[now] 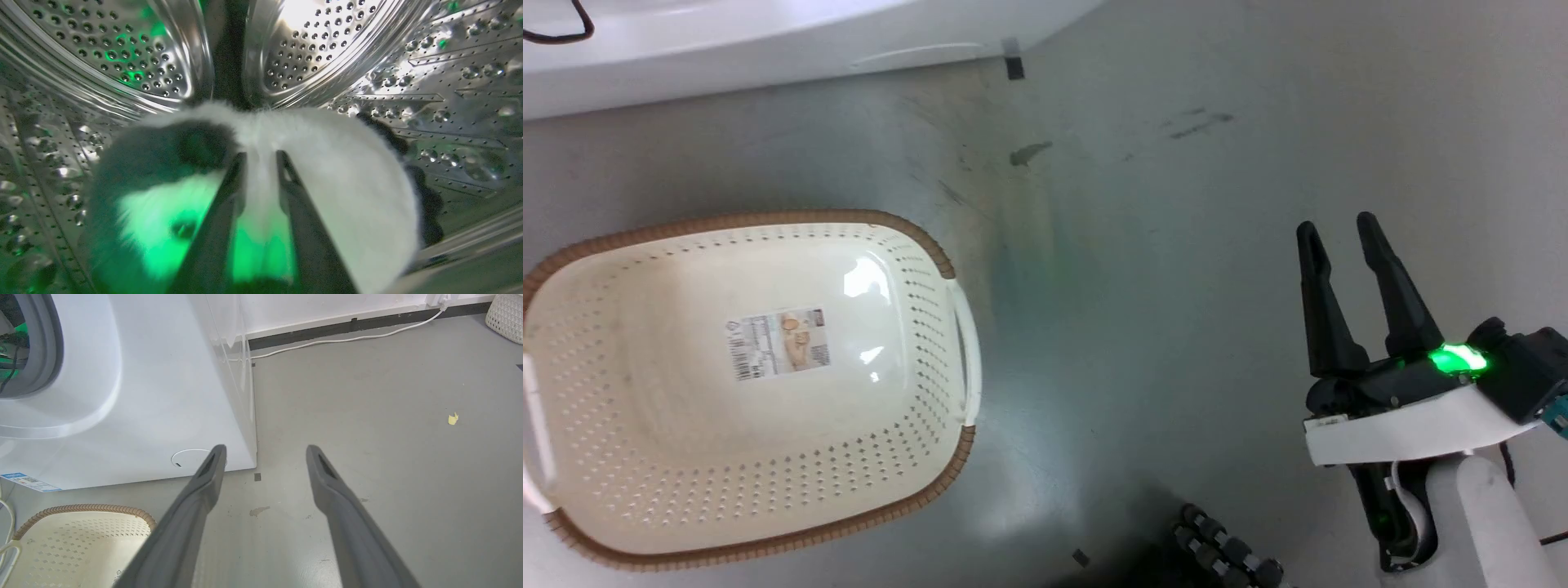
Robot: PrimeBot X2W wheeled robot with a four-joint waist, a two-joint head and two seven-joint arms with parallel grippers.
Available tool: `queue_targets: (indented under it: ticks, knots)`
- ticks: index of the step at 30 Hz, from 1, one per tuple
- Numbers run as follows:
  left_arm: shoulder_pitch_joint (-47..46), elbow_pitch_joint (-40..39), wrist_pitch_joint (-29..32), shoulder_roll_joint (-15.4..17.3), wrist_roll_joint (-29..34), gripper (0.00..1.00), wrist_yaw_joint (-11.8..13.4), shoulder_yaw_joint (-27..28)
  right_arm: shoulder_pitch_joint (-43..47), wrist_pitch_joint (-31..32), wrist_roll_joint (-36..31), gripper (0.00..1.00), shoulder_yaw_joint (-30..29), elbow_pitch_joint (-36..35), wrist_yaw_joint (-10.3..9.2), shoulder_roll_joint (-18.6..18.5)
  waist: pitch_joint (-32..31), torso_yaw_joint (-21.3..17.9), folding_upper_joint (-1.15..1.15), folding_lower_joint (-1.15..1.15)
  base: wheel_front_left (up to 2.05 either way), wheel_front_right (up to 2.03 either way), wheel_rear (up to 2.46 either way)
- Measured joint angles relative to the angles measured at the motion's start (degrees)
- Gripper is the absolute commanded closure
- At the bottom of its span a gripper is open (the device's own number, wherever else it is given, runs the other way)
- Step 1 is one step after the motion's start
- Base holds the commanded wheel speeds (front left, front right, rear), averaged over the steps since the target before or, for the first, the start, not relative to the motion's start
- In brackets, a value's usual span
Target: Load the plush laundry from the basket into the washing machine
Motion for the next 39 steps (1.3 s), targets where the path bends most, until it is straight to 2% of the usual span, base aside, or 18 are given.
queue_targets:
  ticks: [8, 13, 18, 21, 27, 35, 39]
  knots:
    - [4.26, 4.17, -7.14, -2.70, -1.91, 0.00, -0.26, -0.18, 0.08, 0.01, -3.61, 0.00, -3.12, -0.20, 0.00, 0.00, -4.78, 2.66, 0.00, 0.00, 0.00, 0.00, 0.00]
    - [12.35, 6.24, -12.48, -5.73, -3.76, 0.00, -1.31, -0.48, 1.47, 0.00, -7.17, 0.00, -5.28, -0.58, 0.00, 0.00, -10.12, 5.12, 0.00, -0.01, 0.00, 0.00, 0.00]
    - [23.23, 4.22, -14.48, -9.54, -7.91, 0.00, -2.89, 1.10, 4.85, 0.00, -10.58, 0.00, -6.91, -0.83, 0.00, 0.01, -17.02, 8.12, 0.00, -0.01, 0.00, 0.00, 0.00]
    - [30.73, -1.27, -14.71, -9.65, -8.99, 0.00, -3.72, 1.74, 6.73, 0.00, -12.13, 0.00, -7.30, -0.79, 0.00, 0.01, -21.61, 9.95, 0.00, -0.02, 0.00, 0.00, 0.00]
    - [48.29, -16.66, -14.72, -9.99, -9.60, 0.00, -3.70, 2.87, 10.41, 0.00, -13.43, 0.00, -7.90, -0.79, 0.00, 0.00, -30.33, 13.76, 0.00, -0.03, 0.00, 0.00, 0.00]
    - [71.28, -35.71, -14.73, -11.11, -11.10, 0.00, 0.82, 7.02, 14.22, 0.01, -13.50, 0.00, -7.73, -0.73, 0.00, 0.01, -38.83, 18.75, 0.00, -0.03, 0.00, 0.00, 0.00]
    - [80.14, -42.25, -14.77, -12.36, -10.60, 0.00, 2.57, 8.13, 15.42, 0.01, -13.49, 0.00, -7.34, -0.54, 0.00, 0.01, -41.39, 20.87, 0.00, -0.01, 0.00, 0.00, 0.00]
